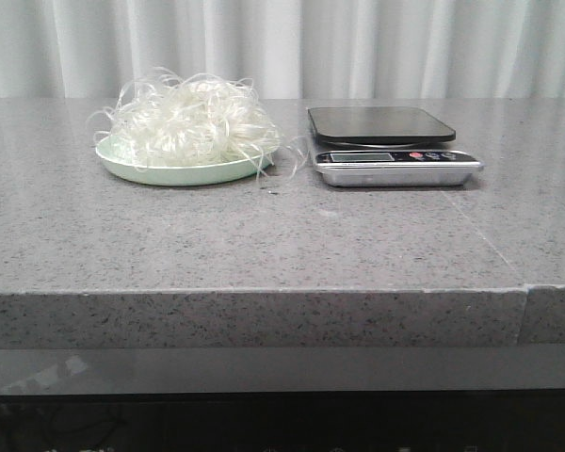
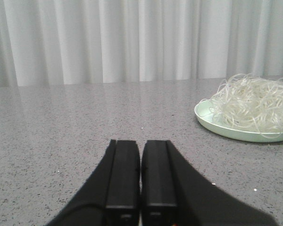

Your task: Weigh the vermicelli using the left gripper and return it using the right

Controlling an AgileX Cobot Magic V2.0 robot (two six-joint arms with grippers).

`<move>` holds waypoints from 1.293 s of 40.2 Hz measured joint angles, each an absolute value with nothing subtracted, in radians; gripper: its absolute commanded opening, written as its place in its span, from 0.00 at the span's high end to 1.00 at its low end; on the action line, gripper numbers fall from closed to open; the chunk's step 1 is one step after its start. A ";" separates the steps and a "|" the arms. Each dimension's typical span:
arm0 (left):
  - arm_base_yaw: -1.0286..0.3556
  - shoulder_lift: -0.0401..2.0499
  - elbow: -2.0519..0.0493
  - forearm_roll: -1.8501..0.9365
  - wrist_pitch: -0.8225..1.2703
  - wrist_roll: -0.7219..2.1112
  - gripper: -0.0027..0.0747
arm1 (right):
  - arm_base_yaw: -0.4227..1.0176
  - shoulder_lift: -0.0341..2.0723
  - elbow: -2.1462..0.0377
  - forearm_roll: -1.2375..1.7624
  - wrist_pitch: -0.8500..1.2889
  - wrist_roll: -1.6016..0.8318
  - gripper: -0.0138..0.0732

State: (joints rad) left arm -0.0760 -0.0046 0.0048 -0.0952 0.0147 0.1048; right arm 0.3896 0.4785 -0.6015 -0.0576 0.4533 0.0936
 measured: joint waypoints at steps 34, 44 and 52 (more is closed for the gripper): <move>-0.076 -0.005 0.005 -0.095 0.013 0.105 0.76 | 0.108 -0.012 0.026 -0.058 0.000 0.094 0.66; -0.076 -0.005 0.005 -0.095 0.013 0.105 0.76 | 0.108 -0.012 0.026 -0.053 -0.009 0.094 0.66; -0.076 -0.005 0.005 -0.095 0.013 0.105 0.76 | 0.088 -0.012 0.026 0.044 -0.028 0.067 0.66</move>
